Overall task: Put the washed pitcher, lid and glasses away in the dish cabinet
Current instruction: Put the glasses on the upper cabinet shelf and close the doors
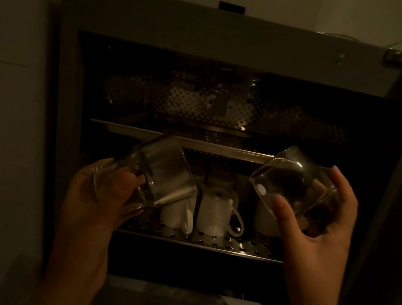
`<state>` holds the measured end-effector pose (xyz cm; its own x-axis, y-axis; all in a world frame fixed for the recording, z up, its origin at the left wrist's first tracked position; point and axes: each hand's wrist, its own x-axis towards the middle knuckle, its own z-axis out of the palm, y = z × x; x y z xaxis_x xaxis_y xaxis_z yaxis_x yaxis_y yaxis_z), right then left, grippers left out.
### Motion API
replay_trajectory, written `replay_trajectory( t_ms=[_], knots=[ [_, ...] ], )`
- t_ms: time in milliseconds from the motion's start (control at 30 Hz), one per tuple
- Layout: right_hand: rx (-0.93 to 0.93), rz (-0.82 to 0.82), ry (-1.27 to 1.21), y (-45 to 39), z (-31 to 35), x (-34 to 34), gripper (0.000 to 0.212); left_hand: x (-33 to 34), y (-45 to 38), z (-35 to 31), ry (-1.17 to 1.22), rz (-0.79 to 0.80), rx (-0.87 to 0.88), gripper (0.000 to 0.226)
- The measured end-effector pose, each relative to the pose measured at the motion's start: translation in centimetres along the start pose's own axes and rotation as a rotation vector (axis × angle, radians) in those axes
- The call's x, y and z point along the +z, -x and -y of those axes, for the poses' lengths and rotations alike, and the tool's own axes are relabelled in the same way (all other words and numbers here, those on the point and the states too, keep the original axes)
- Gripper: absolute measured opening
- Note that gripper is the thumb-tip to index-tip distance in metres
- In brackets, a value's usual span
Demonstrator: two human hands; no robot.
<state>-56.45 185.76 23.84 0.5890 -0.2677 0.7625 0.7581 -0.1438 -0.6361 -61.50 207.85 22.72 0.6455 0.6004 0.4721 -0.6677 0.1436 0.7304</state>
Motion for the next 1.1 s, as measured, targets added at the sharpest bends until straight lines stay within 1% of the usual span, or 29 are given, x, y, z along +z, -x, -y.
replay_trajectory(
  t_ms=[133,267,400,533,600,667,733,767,833,933,1100],
  knots=[
    [0.0,-0.025,-0.067,-0.4,-0.3,0.1,0.08,1.0,0.0,0.2,0.021,0.012,0.064,0.081],
    [-0.068,-0.075,-0.052,-0.6,-0.4,0.5,0.08,1.8,-0.2,0.0,-0.005,0.042,0.146,0.083],
    [-0.155,-0.094,-0.037,-1.1,-0.2,0.9,0.084,2.5,-0.6,-0.3,-0.016,0.025,0.261,0.086],
    [-0.264,-0.102,0.014,-2.1,-0.6,0.8,0.082,2.8,-1.2,-0.9,-0.06,0.01,0.395,0.08],
    [-0.31,-0.105,0.05,-2.6,-0.4,0.8,0.079,2.9,-1.5,-1.2,-0.099,0.012,0.465,0.075],
    [-0.337,-0.097,0.112,-3.2,-0.2,1.0,0.081,3.4,-1.7,-1.6,-0.187,0.015,0.541,0.072],
    [-0.326,-0.076,0.077,-3.9,0.0,1.3,0.088,4.0,-2.1,-2.0,-0.252,0.023,0.608,0.073],
    [-0.323,-0.066,0.036,-4.2,-0.1,1.5,0.088,4.4,-2.4,-2.3,-0.263,0.028,0.633,0.074],
    [-0.341,-0.056,0.018,-4.8,-0.2,1.9,0.08,5.1,-2.9,-2.7,-0.276,0.037,0.686,0.077],
    [-0.39,-0.023,0.058,-5.5,-0.5,2.5,0.071,6.4,-3.6,-3.1,-0.286,0.059,0.741,0.069],
    [-0.532,-0.028,0.211,-7.3,-1.1,3.2,0.064,7.9,-5.1,-3.2,-0.258,0.098,0.753,0.066]
  ],
)
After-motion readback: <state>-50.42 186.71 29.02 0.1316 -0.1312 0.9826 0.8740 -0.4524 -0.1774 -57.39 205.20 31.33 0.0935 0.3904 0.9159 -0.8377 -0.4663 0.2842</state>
